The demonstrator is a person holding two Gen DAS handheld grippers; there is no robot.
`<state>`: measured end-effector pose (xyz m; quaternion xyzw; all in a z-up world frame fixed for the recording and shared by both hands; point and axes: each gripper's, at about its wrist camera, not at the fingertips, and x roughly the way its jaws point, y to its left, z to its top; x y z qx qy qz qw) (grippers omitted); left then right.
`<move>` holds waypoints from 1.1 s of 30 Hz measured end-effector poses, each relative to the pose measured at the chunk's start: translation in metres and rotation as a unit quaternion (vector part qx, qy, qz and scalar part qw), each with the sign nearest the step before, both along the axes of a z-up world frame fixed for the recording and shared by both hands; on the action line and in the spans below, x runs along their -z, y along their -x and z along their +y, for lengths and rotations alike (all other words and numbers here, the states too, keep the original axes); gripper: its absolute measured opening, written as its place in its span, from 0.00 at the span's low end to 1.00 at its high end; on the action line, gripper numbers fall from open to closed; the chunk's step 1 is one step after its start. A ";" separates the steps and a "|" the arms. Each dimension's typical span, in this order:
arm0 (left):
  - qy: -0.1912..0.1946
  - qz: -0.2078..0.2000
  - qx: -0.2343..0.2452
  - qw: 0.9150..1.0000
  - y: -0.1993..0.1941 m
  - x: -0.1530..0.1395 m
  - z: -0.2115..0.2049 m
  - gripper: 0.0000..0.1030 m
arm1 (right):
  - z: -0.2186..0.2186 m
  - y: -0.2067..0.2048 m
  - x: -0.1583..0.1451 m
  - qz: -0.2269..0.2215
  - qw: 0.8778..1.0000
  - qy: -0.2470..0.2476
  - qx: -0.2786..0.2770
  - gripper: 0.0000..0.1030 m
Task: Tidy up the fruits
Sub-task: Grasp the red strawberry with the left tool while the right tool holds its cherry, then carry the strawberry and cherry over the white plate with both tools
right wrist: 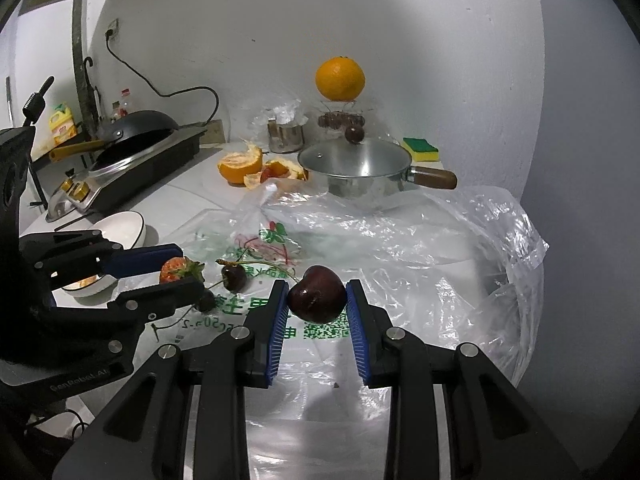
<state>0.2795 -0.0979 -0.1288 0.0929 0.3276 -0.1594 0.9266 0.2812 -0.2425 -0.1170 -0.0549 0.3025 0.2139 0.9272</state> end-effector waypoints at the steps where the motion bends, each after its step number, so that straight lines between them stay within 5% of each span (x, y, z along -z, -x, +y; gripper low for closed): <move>1: 0.001 -0.001 -0.001 1.000 0.002 -0.001 0.001 0.30 | 0.002 0.001 -0.001 -0.001 1.000 0.001 -0.001 0.30; 33: 0.042 -0.029 -0.067 0.996 0.044 -0.020 0.102 0.30 | 0.095 0.031 -0.020 -0.022 0.998 0.033 -0.057 0.30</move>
